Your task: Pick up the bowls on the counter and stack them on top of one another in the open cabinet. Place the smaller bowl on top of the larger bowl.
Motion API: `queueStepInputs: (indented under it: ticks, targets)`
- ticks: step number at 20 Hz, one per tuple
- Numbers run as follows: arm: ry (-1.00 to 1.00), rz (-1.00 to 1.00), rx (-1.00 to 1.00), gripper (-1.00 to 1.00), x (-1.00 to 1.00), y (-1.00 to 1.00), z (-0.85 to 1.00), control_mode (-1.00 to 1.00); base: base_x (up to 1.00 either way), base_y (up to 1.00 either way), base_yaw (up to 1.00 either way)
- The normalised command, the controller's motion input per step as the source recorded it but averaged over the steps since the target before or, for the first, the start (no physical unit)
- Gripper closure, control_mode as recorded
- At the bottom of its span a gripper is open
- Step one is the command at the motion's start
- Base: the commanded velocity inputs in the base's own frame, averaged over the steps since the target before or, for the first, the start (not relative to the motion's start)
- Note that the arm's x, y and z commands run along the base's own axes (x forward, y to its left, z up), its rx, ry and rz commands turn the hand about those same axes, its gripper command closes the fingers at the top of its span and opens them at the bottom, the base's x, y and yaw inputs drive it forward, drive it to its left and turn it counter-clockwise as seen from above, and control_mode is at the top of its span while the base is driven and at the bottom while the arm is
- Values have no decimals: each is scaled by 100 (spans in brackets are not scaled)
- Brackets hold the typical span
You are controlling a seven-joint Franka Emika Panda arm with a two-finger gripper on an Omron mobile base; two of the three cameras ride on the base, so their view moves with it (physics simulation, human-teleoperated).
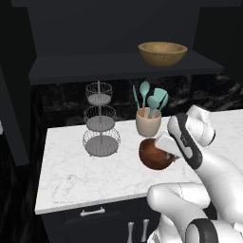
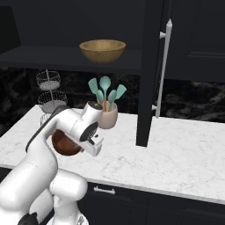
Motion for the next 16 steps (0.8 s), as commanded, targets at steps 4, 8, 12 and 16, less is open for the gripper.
queueStepInputs:
  ticks: [4,8,12,16]
  targets:
    - [-1,-30,0,100,-14,0,98,-100,0,0,0]
    - [0,-35,0,100,-5,0,94,-100,0,0,0]
    - [0,-35,0,100,-5,-3,88,-100,0,0,0]
    - [0,-39,0,100,-9,-5,78,-100,0,0,0]
